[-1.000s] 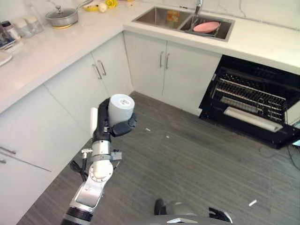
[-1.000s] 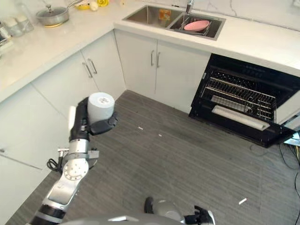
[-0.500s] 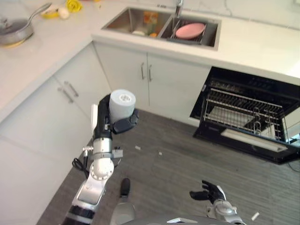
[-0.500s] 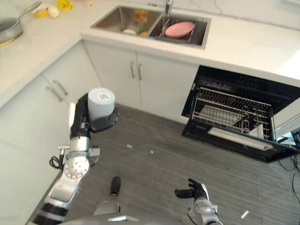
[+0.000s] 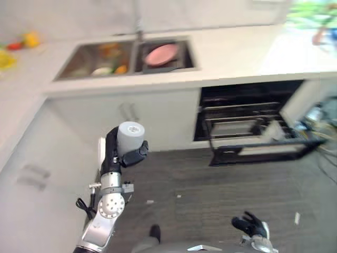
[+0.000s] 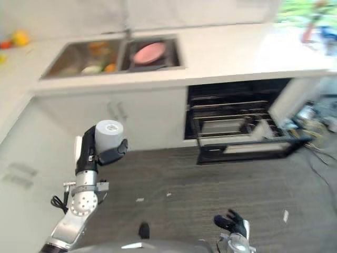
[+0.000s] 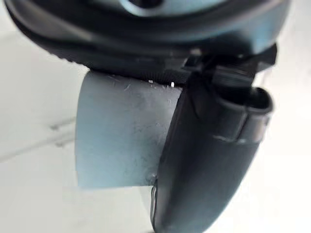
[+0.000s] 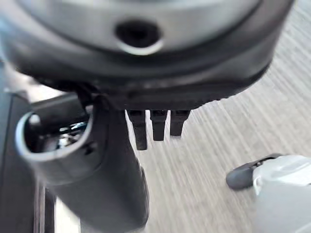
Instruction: Place the dishes in the dishwasher.
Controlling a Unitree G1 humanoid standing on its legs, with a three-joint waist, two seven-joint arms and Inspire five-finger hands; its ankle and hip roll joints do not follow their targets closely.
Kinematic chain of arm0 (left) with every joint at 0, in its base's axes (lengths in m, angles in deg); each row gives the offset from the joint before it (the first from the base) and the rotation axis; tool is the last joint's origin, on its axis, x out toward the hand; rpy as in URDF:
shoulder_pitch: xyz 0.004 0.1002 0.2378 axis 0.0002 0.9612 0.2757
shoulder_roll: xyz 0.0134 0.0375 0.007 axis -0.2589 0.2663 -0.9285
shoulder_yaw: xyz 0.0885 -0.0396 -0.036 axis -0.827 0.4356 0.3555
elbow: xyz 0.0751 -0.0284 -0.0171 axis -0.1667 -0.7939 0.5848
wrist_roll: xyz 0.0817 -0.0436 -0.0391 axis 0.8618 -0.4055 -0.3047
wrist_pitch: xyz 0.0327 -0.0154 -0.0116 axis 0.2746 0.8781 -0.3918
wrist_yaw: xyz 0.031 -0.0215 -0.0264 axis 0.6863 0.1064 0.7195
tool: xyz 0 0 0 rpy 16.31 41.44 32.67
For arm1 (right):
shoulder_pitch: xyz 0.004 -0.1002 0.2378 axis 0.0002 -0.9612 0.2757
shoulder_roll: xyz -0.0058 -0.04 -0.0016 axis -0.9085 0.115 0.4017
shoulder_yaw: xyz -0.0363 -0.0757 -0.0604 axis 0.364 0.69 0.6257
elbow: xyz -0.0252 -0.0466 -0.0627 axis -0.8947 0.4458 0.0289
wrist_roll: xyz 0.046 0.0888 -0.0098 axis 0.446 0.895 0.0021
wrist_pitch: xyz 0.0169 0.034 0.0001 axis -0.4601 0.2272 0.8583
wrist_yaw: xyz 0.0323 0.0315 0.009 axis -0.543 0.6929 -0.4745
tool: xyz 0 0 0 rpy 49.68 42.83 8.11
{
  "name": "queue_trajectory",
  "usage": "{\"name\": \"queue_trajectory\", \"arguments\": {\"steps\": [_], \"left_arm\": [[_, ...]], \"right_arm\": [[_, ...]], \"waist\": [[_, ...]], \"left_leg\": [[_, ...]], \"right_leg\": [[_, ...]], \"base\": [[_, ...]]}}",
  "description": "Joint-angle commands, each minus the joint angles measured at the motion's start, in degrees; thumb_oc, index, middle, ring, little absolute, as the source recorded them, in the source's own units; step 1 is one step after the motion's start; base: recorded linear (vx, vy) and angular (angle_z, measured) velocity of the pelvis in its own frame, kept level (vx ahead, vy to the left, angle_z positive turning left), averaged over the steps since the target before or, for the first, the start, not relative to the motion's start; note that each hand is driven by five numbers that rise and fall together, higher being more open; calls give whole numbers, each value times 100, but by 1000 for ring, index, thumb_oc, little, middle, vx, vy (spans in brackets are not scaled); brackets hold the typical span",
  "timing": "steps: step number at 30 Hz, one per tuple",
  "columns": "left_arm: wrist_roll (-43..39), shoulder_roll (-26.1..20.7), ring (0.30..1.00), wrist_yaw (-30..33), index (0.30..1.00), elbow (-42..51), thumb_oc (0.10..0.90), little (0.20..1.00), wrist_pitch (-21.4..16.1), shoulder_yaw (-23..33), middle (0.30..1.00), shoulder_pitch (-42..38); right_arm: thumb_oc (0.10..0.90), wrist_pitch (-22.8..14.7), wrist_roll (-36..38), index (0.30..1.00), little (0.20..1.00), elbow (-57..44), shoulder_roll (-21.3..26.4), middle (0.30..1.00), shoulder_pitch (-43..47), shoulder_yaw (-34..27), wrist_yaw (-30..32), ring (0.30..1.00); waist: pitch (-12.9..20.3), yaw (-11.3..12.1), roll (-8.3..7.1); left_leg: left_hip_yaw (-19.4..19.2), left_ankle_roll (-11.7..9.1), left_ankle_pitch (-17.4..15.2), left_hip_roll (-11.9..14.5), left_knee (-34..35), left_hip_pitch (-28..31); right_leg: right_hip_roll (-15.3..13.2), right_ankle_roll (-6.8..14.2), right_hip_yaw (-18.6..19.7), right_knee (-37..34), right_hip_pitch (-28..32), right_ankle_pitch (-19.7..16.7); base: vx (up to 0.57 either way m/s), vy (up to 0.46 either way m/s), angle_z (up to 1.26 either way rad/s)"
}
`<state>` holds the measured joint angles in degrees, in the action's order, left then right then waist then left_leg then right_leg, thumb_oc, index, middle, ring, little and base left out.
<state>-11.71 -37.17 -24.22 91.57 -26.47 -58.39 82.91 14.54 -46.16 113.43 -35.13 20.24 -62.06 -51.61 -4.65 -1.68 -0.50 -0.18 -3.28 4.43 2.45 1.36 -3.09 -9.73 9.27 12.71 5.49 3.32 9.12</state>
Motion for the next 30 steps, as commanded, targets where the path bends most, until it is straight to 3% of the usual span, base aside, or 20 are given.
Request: {"name": "queue_trajectory", "arguments": {"steps": [1, 2, 3, 4, 7, 8, 9, 14, 15, 17, 22, 27, 30], "left_arm": [[-217, -94, 300, 25, 300, 1081, 400, 300, -934, 751, 300, -152], [-204, -236, 300, -34, 300, 1127, 400, 300, -870, 923, 300, -103], [-204, -224, 300, -36, 300, 1131, 400, 300, -866, 918, 300, -108], [-309, -173, 300, 34, 300, 1214, 400, 300, -902, 1027, 300, -112], [-309, -172, 300, 34, 300, 1214, 400, 300, -902, 1027, 300, -111], [-302, -266, 300, -214, 300, 1036, 400, 300, -988, 1027, 300, -107], [-436, -293, 300, -330, 300, 1067, 400, 300, -1016, 967, 300, -175], [-374, -287, 300, -364, 300, 1129, 400, 300, -917, 820, 300, -278], [93, -31, 300, -211, 300, 1162, 400, 300, -678, 379, 300, -633], [173, 108, 300, -136, 300, 1080, 400, 300, -583, 148, 300, -879], [346, 175, 300, -72, 300, 1094, 400, 300, -485, 158, 300, -893], [432, 133, 300, -112, 300, 1201, 400, 300, -452, 203, 300, -812], [275, 202, 300, -102, 300, 1214, 400, 300, -446, 122, 300, -879]], "right_arm": [[800, 68, -764, 900, 900, -710, -1106, 900, 747, 1691, 443, 900], [800, -14, -618, 900, 900, -495, -321, 900, 628, 1232, 242, 900], [800, -18, -612, 900, 900, -491, -305, 900, 634, 1224, 232, 900], [800, -121, -510, 900, 900, -546, -41, 900, 491, 1122, -8, 900], [800, -121, -510, 900, 900, -546, -41, 900, 490, 1122, -8, 900], [800, -221, -541, 900, 900, -856, 213, 900, 445, 1195, -30, 900], [800, -264, -497, 900, 900, -906, 292, 900, 404, 1107, 4, 900], [800, -356, -465, 900, 900, -1019, 333, 900, 376, 1069, 65, 900], [800, -644, -212, 900, 900, -1661, 613, 900, -23, 562, 64, 900], [800, -732, -153, 900, 900, -2429, 853, 900, -296, 350, -66, 900], [800, -708, -185, 900, 900, -4145, 1073, 900, -403, -71, 14, 900], [800, -631, -200, 900, 900, -5496, 1117, 900, -406, -173, 10, 900], [800, -785, 29, 900, 900, -6224, 1117, 900, -145, 107, -233, 900]], "waist": [[-30, -389, -93], [23, -402, -164], [29, -383, -143], [57, -393, -217], [59, -392, -217], [187, -402, -283], [227, -364, -259], [247, -337, -194], [255, -224, -102], [223, -228, -123], [257, -239, -124], [254, -268, -126], [251, -223, -141]], "left_leg": [[-1023, -153, -183, 474, 364, 612], [-1213, -149, -212, 446, 364, 676], [-1227, -154, -194, 462, 364, 659], [-1330, -133, -256, 392, 364, 691], [-1331, -133, -256, 393, 364, 689], [-1556, -150, -278, 305, 364, 722], [-1497, -126, -287, 255, 364, 729], [-1545, -97, -317, 236, 364, 795], [-1500, -52, -411, 227, 364, 789], [-1474, -55, -433, 255, 364, 768], [-1487, -105, -452, 330, 364, 827], [-1419, -135, -450, 374, 364, 875], [-1324, -155, -409, 385, 364, 867]], "right_leg": [[469, -53, -1735, 499, -761, -781], [585, -142, -1908, 193, -625, -762], [604, -152, -1898, 151, -631, -810], [671, -265, -1905, -149, -480, -756], [671, -265, -1904, -150, -482, -757], [600, -168, -1709, -980, -108, -919], [591, -159, -1644, -1049, -96, -970], [456, -65, -1918, -1049, -90, -1046], [427, -19, -1974, -1049, -88, -1083], [442, -31, -2042, -1049, -68, -1039], [475, -62, -2084, -1049, 28, -952], [507, -91, -2121, -1049, 110, -893], [527, -135, -2152, -1049, 138, -863]], "base": [[-385, 784, -22], [-393, 781, -174], [-35, 45, -438], [-25, 18, -560], [-13, 4, -227], [0, 0, 0], [49, -28, 37], [40, -15, -18], [117, -52, 12], [91, -53, 40], [48, -34, 11], [26, -28, 11], [13, -29, 9]]}}
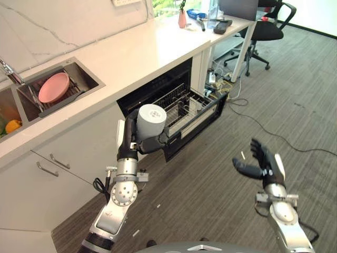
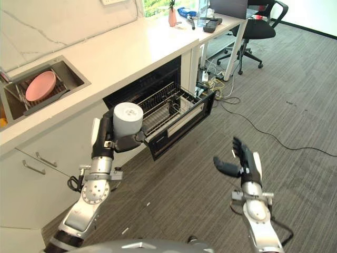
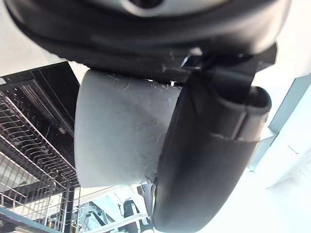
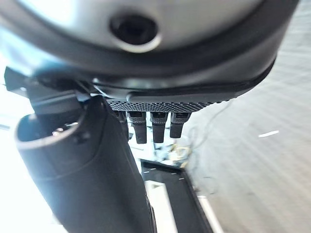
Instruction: Place the dishes in the dishwasher.
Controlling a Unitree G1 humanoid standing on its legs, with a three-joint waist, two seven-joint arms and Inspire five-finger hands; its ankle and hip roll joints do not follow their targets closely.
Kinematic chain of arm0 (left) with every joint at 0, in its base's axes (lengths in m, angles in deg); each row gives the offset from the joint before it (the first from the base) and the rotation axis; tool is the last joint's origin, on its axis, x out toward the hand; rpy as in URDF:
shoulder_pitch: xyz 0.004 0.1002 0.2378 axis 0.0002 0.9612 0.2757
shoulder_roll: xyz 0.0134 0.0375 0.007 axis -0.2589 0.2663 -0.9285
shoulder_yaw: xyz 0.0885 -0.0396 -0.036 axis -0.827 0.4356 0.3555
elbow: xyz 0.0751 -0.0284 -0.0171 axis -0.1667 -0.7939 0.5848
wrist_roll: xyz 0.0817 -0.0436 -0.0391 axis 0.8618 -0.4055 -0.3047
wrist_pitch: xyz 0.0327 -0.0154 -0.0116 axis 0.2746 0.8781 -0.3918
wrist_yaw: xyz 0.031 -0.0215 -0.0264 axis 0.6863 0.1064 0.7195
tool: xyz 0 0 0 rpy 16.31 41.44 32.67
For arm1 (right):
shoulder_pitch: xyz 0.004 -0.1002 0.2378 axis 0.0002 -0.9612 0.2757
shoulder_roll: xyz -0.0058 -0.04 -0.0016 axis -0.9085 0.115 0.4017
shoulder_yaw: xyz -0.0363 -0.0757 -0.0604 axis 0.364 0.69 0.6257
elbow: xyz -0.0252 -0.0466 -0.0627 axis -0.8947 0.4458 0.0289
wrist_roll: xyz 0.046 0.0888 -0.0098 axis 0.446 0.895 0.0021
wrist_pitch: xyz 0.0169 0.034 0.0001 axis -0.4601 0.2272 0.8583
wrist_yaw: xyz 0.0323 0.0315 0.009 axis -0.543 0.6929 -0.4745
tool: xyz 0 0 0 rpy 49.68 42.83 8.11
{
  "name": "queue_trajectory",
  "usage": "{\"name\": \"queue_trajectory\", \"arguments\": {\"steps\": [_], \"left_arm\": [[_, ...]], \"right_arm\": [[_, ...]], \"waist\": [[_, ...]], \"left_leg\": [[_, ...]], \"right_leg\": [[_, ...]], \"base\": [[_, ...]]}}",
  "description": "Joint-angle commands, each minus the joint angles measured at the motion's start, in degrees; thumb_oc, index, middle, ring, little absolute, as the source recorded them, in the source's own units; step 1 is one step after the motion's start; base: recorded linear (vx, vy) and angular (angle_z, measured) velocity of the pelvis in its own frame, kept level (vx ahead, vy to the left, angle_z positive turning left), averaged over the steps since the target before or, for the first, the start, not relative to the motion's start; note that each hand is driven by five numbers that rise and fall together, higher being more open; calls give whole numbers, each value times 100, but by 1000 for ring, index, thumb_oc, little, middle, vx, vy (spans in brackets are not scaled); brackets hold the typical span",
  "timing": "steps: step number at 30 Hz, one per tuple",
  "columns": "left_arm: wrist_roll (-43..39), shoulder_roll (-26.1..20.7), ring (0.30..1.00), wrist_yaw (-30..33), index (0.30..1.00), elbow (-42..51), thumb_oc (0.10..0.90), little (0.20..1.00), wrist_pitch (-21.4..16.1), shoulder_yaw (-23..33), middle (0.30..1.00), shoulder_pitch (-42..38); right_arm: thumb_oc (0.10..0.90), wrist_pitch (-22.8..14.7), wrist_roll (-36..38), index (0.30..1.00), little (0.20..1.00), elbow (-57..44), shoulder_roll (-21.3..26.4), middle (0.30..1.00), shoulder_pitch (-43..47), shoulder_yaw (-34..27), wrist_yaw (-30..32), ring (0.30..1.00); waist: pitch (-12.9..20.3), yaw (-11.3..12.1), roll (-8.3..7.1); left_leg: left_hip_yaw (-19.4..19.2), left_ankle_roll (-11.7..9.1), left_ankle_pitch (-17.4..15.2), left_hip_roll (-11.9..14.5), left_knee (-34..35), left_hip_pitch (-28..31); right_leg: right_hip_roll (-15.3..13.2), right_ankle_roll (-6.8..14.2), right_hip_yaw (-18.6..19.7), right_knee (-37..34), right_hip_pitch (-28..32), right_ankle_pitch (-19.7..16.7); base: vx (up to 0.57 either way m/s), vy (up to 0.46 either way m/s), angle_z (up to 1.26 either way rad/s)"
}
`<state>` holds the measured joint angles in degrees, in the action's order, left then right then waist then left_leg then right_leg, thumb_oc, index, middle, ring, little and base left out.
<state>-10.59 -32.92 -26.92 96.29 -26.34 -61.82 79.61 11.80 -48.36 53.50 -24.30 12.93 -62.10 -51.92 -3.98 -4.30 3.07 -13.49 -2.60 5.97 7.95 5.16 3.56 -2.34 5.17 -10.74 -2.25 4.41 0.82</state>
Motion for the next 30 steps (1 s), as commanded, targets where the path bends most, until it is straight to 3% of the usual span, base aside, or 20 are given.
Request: {"name": "queue_trajectory", "arguments": {"steps": [1, 5, 9, 11, 13, 14, 16, 17, 18, 19, 23, 27, 30], "left_arm": [[161, -223, 300, 168, 300, 740, 400, 300, -460, 468, 300, -553], [186, -316, 300, 105, 300, 649, 400, 300, -493, 222, 300, -913], [267, -459, 300, 128, 300, 561, 400, 300, -596, 144, 300, -1240], [236, -521, 300, 136, 300, 475, 400, 300, -660, 128, 300, -1416], [234, -525, 300, 137, 300, 468, 400, 300, -663, 131, 300, -1432], [206, -566, 300, 130, 300, 493, 400, 300, -736, 108, 300, -1502], [181, -550, 300, 148, 300, 504, 400, 300, -763, 80, 300, -1523], [205, -534, 300, 130, 300, 491, 400, 300, -765, 133, 300, -1418], [189, -508, 300, 71, 300, 529, 400, 300, -731, 187, 300, -1180], [184, -495, 300, 46, 300, 555, 400, 300, -687, 217, 300, -1097], [214, -537, 300, 70, 300, 564, 400, 300, -747, 319, 300, -845], [331, -656, 300, 107, 300, 699, 400, 300, -759, 374, 300, -658], [399, -721, 300, 160, 300, 712, 400, 300, -756, 405, 300, -632]], "right_arm": [[800, -520, 253, 900, 900, -221, 36, 900, 593, 112, -207, 900], [800, -700, 599, 900, 900, -1148, 31, 900, 1177, 569, -413, 900], [800, -802, 814, 900, 900, -1466, 104, 900, 1725, 965, -465, 900], [800, -800, 889, 900, 900, -1594, 170, 900, 2059, 1138, -415, 900], [800, -799, 890, 900, 900, -1590, 167, 900, 2074, 1135, -413, 900], [800, -811, 940, 900, 900, -1645, 290, 900, 2248, 1260, -422, 900], [800, -847, 887, 900, 900, -1614, 329, 900, 2305, 1299, -405, 900], [800, -865, 782, 900, 900, -1652, 329, 900, 2289, 1271, -354, 900], [800, -841, 844, 900, 900, -1701, 277, 900, 2138, 1219, -406, 900], [800, -815, 883, 900, 900, -1723, 238, 900, 2080, 1214, -408, 900], [800, -793, 889, 900, 900, -1807, 61, 900, 1960, 1201, -436, 900], [800, -728, 942, 900, 900, -1850, -86, 900, 1699, 1204, -571, 900], [800, -706, 972, 900, 900, -1862, -102, 900, 1638, 1226, -580, 900]], "waist": [[180, 31, -499], [199, 55, -481], [133, 94, -473], [-93, 172, -620], [-85, 146, -610], [-248, 276, -681], [-292, 353, -679], [-256, 442, -688], [-166, 545, -638], [-119, 614, -645], [18, 678, -616], [289, 619, -776], [333, 604, -850]], "left_leg": [[14, -224, -562, -166, -16, 203], [109, -266, -500, -138, -16, 169], [178, -305, -413, -152, -87, 172], [312, -409, -550, -222, -1309, -370], [347, -413, -614, -198, -1448, -472], [705, -586, -382, -262, -2273, -943], [867, -645, -262, -349, -2266, -1120], [860, -471, -392, -479, -1639, -1300], [724, -397, -94, -306, -733, -1341], [575, -420, 5, -220, -263, -1470], [605, -412, 193, -177, -167, -1250], [579, -276, -108, -368, -16, -700], [548, -206, -213, -446, -16, -604]], "right_leg": [[-212, 274, 186, -275, 33, -31], [-186, 212, 122, -275, 45, -2], [-170, 136, 90, -275, 58, 26], [-298, 47, 77, -275, 65, -7], [-284, 42, 52, -275, 41, -7], [-341, -9, 22, -275, 78, 18], [-350, 9, -21, -275, 101, 61], [-364, 71, -59, -275, 152, 141], [-318, 167, -74, -275, 242, 161], [-324, 227, -74, -275, 346, 228], [-360, 330, -30, -275, 511, 353], [-502, 430, -15, -275, 494, 147], [-589, 473, 21, -258, 504, 102]], "base": [[12, -39, 16], [14, -65, 20], [21, -71, 20], [-50, -131, 6], [-34, -60, 10], [-20, -62, 12], [78, -27, 17], [342, 125, 36], [433, 189, 34], [391, 208, 24], [140, 90, -26], [214, 181, -67], [120, 164, 11]]}}
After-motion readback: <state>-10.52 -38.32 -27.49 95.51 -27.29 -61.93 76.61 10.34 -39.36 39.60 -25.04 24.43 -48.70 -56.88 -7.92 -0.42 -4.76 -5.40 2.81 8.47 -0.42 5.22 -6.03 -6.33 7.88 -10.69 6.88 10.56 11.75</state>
